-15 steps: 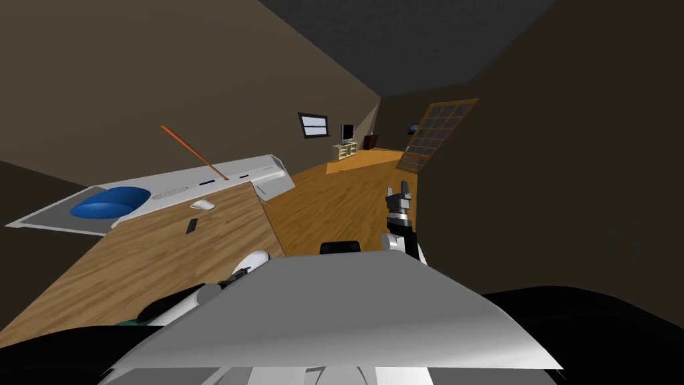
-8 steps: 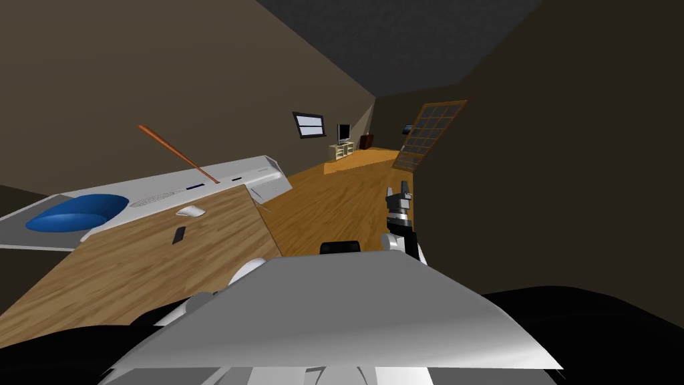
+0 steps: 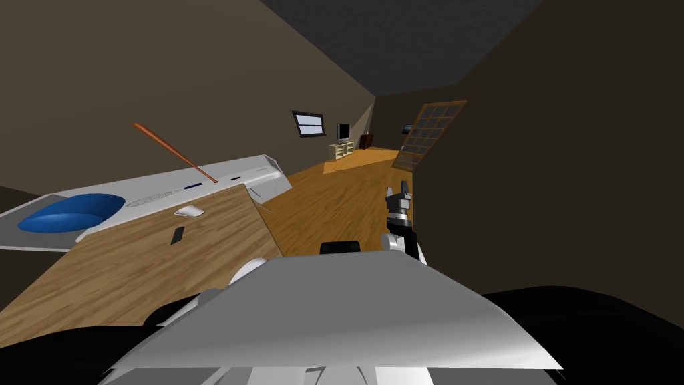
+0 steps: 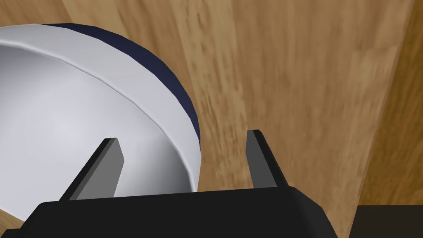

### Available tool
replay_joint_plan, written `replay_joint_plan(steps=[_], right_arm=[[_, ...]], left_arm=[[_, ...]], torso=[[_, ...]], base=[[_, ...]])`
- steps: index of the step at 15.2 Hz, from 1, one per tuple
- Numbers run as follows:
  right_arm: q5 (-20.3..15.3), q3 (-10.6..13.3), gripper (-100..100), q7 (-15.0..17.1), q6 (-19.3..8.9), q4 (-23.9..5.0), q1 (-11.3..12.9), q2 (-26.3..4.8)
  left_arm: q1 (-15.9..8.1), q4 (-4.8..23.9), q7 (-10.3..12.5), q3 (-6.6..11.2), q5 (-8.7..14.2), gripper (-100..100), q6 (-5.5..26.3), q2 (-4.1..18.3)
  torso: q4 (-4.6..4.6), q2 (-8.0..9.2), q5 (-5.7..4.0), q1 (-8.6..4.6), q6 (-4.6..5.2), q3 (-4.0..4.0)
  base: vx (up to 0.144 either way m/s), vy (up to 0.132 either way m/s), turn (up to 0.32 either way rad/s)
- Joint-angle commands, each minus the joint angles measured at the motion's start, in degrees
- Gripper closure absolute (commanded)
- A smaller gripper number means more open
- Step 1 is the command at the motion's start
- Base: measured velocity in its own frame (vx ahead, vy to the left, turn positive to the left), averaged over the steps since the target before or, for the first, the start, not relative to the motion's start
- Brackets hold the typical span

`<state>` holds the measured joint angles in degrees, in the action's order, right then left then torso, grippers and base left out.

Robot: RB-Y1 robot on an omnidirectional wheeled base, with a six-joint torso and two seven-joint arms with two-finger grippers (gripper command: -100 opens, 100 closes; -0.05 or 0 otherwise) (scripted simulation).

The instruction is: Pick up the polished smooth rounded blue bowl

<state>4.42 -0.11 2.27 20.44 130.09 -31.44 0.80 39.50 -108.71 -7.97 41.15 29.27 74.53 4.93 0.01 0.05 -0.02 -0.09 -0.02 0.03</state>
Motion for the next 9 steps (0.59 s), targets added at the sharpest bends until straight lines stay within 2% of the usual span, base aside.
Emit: replay_joint_plan(steps=[1, 4, 5, 8, 9], right_arm=[[0.0, 0.0, 0, 0.0, 0.0, 0.0, 0.0, 0.0], [0.0, 0.0, 0, 0.0, 0.0, 0.0, 0.0, 0.0], [0.0, 0.0, 0, 0.0, 0.0, 0.0, 0.0, 0.0], [0.0, 0.0, 0, 0.0, 0.0, 0.0, 0.0, 0.0], [0.0, 0.0, 0, 0.0, 0.0, 0.0, 0.0, 0.0]], left_arm=[[0.0, 0.0, 0.0, 0.0, 0.0, 100, 0.0, 0.0], [0.0, 0.0, 0.0, 0.0, 0.0, 100, 0.0, 0.0], [0.6, -1.7, 0.0, 0.76, 0.7, 100, 1.6, 0.0], [1.4, -3.8, 0.0, 1.56, 1.4, 100, 3.2, -0.1], [1.0, -2.9, 0.0, 1.27, 1.1, 100, 2.5, 0.1]], torso=[[0.0, 0.0, 0.0, 0.0, 0.0, 0.0], [-0.02, -0.05, -0.01, 0.01, 0.03, -0.03], [-0.01, -0.05, -0.03, 0.0, 0.03, -0.03], [-0.01, -0.09, -0.1, -0.09, 0.04, -0.05], [-0.01, -0.1, -0.09, -0.11, 0.04, -0.05]], base=[[0.0, 0.0, 0.0], [-0.001, -0.001, 0.004], [0.007, -0.005, 0.005], [0.017, -0.01, 0.006], [0.01, -0.006, 0.002]])
